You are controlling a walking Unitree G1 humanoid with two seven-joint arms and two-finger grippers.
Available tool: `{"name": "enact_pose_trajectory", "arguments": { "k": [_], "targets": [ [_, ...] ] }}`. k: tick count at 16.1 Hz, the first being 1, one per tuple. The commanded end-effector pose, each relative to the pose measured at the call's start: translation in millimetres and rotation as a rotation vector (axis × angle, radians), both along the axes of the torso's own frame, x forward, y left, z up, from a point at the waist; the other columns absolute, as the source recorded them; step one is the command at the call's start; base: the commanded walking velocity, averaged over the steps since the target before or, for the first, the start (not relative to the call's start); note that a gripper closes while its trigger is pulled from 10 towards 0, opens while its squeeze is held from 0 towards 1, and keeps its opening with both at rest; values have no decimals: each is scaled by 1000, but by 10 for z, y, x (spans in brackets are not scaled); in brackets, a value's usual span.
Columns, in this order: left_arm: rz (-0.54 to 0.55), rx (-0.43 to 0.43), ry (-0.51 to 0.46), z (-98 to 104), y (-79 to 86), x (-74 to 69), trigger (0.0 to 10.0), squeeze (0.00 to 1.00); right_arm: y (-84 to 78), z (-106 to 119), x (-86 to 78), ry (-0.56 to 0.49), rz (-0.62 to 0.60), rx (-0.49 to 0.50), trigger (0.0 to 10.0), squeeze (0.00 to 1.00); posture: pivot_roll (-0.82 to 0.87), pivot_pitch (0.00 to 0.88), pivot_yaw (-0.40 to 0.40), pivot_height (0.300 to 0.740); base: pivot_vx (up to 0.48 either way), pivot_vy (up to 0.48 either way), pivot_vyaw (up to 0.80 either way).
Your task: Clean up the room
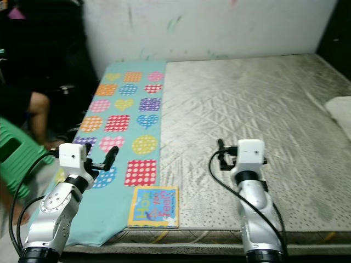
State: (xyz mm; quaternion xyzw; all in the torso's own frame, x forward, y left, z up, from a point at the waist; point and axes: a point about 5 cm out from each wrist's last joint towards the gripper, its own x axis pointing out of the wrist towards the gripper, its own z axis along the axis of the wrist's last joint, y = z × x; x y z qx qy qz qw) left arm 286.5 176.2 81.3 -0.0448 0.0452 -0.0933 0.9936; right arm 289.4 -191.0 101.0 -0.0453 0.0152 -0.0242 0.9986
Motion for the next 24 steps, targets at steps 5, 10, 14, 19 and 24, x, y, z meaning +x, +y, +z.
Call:
{"name": "enact_pose_trajectory", "arguments": {
  "k": [5, 10, 14, 19, 24],
  "targets": [
    [115, -9, -7, -47, 113, -140, 10000, 0, 174, 40, 153, 14, 134, -19, 10000, 0, -163, 0, -36, 740, 0, 0, 0],
    [186, -13, -1, -76, 211, -236, 10000, 0, 375, 75, 287, 12, 215, -18, 10000, 0, -133, 0, -59, 740, 0, 0, 0],
    [162, -2, 12, -78, 213, -221, 10000, 0, 302, 37, 261, 28, 185, 21, 10000, 0, -158, 0, -35, 740, 0, 0, -569],
    [135, 0, 14, -60, 185, -172, 10000, 0, 235, 17, 201, 29, 164, 8, 10000, 0, -176, 0, -23, 740, 0, 0, -769],
    [125, -6, 18, -48, 177, -162, 10000, 0, 246, 35, 164, 8, 168, -7, 10000, 0, -186, 0, -7, 740, 0, 0, -308]
  ]
}}
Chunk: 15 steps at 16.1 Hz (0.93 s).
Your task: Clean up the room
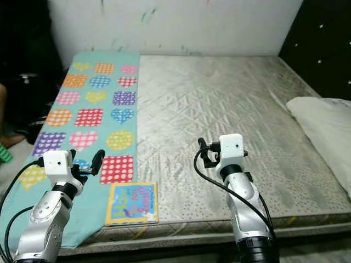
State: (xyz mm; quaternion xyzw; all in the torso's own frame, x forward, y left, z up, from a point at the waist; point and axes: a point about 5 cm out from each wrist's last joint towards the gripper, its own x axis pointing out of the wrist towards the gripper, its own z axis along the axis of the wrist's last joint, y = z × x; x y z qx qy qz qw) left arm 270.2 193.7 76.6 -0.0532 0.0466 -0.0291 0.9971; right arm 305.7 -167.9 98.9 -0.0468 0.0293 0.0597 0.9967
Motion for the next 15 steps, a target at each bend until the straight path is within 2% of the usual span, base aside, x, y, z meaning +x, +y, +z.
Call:
{"name": "enact_pose_trajectory", "arguments": {
  "k": [1, 11, 15],
  "targets": [
    [-7, 4, 10, -1, -3, 4, 10000, 0, 17, 54, -3, -28, 3, -5, 10000, 0, -186, 0, -6, 740, 0, 0, 0],
    [1, 8, 12, 18, 18, 17, 10000, 0, 71, 43, -45, -26, 44, -3, 10000, 0, -186, 0, 1, 627, 0, 0, 0],
    [14, -1, 3, 28, 36, 20, 10000, 0, 68, 61, -39, -38, 63, -21, 10000, 0, -191, 0, 3, 622, 0, 0, 0]
  ]
}}
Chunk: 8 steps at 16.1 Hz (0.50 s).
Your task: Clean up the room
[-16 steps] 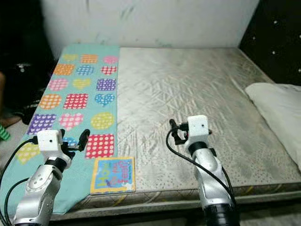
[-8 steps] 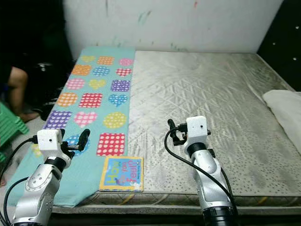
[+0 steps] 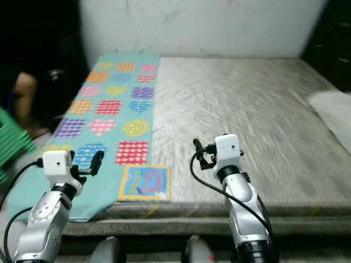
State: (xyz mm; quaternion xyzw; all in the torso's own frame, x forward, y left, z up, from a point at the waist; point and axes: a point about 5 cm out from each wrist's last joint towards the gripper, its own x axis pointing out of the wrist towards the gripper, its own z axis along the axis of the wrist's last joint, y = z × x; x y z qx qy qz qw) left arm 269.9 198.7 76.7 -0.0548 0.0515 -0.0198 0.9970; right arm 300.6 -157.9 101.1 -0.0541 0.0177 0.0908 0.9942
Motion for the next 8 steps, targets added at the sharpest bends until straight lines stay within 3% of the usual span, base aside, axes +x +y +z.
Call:
{"name": "enact_pose_trajectory", "arguments": {
  "k": [1, 8],
  "targets": [
    [-2, -2, -11, 31, -10, 24, 10000, 0, -34, 44, 16, -20, 3, -15, 10000, 0, -192, 0, 2, 622, 0, 0, 0],
    [3, -14, -9, 31, 2, 13, 10000, 0, -56, 45, 12, -23, 10, -31, 10000, 0, -194, 0, 1, 622, 0, 0, 0]
  ]
}}
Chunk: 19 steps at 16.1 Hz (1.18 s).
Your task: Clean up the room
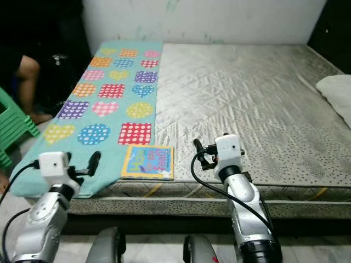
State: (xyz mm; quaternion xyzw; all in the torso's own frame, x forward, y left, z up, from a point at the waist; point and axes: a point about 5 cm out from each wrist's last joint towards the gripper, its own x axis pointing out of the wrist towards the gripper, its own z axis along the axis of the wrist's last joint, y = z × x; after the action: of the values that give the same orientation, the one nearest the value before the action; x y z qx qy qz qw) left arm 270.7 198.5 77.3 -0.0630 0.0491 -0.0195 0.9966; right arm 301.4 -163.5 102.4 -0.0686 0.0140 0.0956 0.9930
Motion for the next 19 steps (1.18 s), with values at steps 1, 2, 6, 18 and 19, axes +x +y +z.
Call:
{"name": "enact_pose_trajectory", "arguments": {
  "k": [1, 2, 6, 18, 19],
  "targets": [
    [-2, 1, -4, 22, 2, 4, 10000, 0, -2, 30, 0, -15, 1, -7, 10000, 0, -197, 0, 3, 622, 0, 0, 0],
    [-3, 0, -3, 20, 1, 4, 10000, 0, -2, 26, -5, -16, 3, -7, 10000, 0, -197, 0, 3, 622, 0, 0, 0],
    [-9, -2, -2, 23, -3, 14, 10000, 0, 1, 17, -13, -11, 9, -9, 10000, 0, -199, 0, 2, 607, 0, 0, 0],
    [-63, -26, -44, 67, -55, 6, 10000, 0, -9, 17, -25, -19, 10, -29, 10000, 0, -204, 0, 4, 593, 203, 0, 0],
    [-67, -26, -45, 69, -58, 7, 10000, 0, -10, 15, -26, -19, 9, -31, 10000, 0, -204, 0, 4, 593, 409, 0, 0]
  ]
}}
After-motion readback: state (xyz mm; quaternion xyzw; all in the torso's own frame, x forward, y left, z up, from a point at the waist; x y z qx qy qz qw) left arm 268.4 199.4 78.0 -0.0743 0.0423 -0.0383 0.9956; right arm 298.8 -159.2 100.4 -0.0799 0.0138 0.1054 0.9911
